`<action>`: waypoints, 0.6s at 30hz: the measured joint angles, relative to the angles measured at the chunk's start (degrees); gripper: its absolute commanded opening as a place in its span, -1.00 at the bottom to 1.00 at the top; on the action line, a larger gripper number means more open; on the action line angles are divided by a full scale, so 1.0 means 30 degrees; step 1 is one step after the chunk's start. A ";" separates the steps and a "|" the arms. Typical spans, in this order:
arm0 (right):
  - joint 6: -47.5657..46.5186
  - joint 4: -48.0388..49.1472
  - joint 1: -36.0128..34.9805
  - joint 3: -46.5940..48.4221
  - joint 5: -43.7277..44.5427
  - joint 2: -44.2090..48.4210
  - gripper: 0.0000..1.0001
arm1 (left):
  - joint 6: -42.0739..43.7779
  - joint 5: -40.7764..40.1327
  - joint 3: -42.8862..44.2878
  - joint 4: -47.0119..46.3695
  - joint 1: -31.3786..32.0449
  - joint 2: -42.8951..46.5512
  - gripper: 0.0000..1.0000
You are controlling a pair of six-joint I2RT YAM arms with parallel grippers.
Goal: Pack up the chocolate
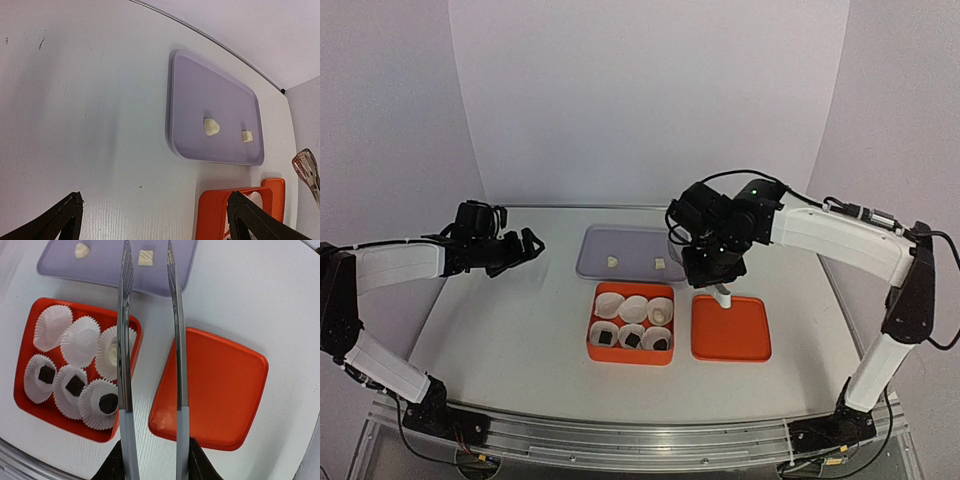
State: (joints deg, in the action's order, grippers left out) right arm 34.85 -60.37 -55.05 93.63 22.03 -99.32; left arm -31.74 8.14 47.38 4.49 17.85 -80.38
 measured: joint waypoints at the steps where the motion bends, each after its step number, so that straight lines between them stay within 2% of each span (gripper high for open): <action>1: -0.0329 0.0076 0.0683 0.0298 -0.0223 -0.0501 -0.33 | -0.0040 -0.0086 0.0056 0.0000 0.0000 -0.0046 0.99; 8: -0.1876 0.0448 0.2729 0.2187 -0.1902 -0.3816 -0.30 | -0.0482 -0.0598 0.0188 0.0000 0.0000 -0.0495 0.99; 18: -0.2902 0.1072 0.3272 0.4236 -0.2871 -0.6151 -0.27 | -0.0910 -0.1106 0.0188 -0.0007 0.0000 -0.0980 0.99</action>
State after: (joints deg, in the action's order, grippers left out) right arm 26.14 -57.15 -45.24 106.34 13.41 -117.78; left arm -34.47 4.83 47.94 4.47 17.85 -83.32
